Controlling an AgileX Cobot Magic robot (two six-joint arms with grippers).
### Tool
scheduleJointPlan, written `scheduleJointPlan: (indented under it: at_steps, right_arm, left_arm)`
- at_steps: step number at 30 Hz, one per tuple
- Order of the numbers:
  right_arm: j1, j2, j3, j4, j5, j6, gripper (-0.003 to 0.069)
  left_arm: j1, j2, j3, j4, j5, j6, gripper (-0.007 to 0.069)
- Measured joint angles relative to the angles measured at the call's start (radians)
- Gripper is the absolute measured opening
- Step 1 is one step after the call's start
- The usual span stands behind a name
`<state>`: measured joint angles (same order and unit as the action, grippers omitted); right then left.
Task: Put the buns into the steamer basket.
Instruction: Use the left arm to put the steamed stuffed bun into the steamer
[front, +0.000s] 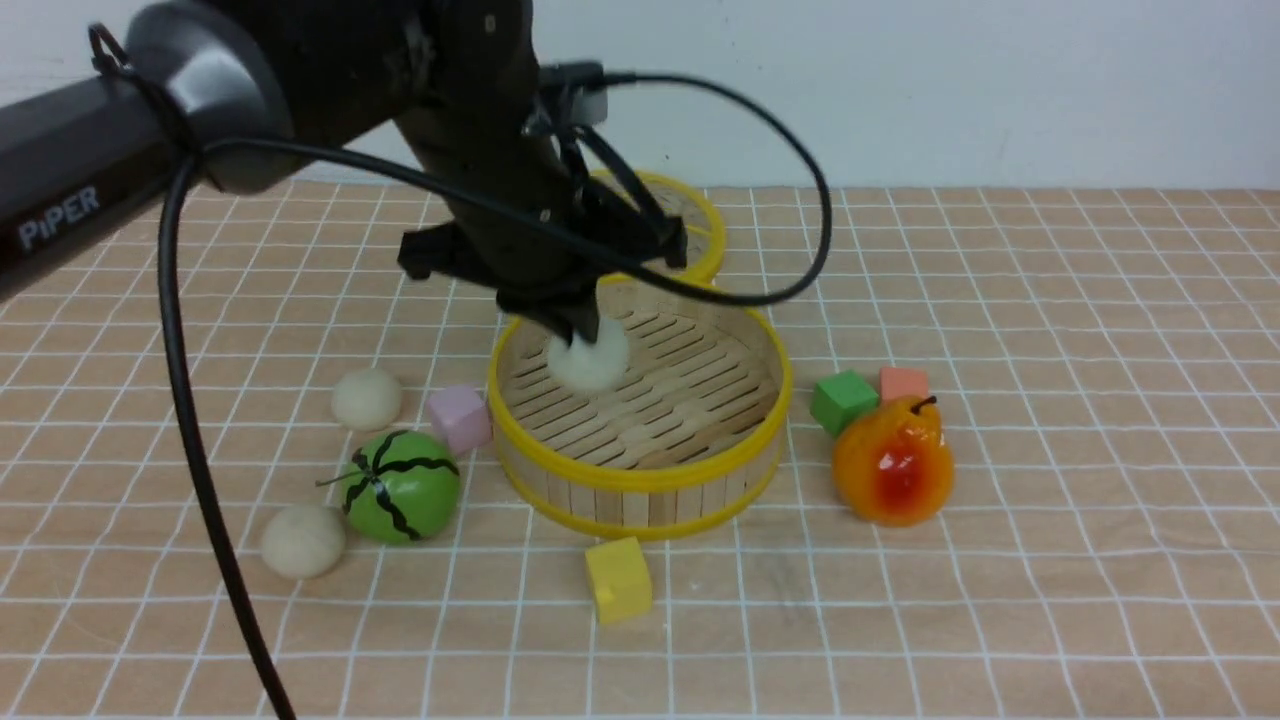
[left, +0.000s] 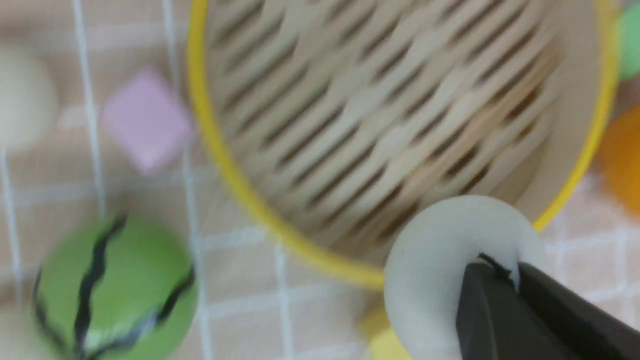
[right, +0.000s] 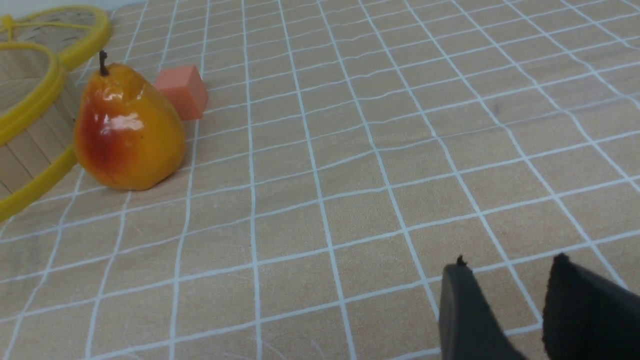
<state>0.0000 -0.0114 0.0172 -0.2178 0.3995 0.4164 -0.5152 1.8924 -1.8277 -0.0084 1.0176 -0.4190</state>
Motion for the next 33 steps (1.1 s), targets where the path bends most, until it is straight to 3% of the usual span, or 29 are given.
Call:
scheduleJointPlan:
  at_steps: [13,25,30,31,33]
  right_arm:
    - [0.000,0.000,0.000,0.000,0.000,0.000,0.0241]
    - [0.000,0.000,0.000,0.000,0.000,0.000,0.0241]
    - [0.000,0.000,0.000,0.000,0.000,0.000,0.0241]
    - [0.000,0.000,0.000,0.000,0.000,0.000,0.0241]
    - [0.000,0.000,0.000,0.000,0.000,0.000,0.0241]
  left_arm:
    - [0.000,0.181,-0.003,0.008,-0.209,0.003,-0.0007]
    - [0.000,0.283,-0.009,-0.004,-0.220,0.003,0.0045]
    - [0.000,0.273,-0.026,-0.003,-0.162,0.014,0.0199]
    - [0.000,0.273,-0.027,-0.003,-0.162,0.016,0.0199]
    - [0.000,0.247,-0.043,-0.003,-0.100,0.055,0.0290]
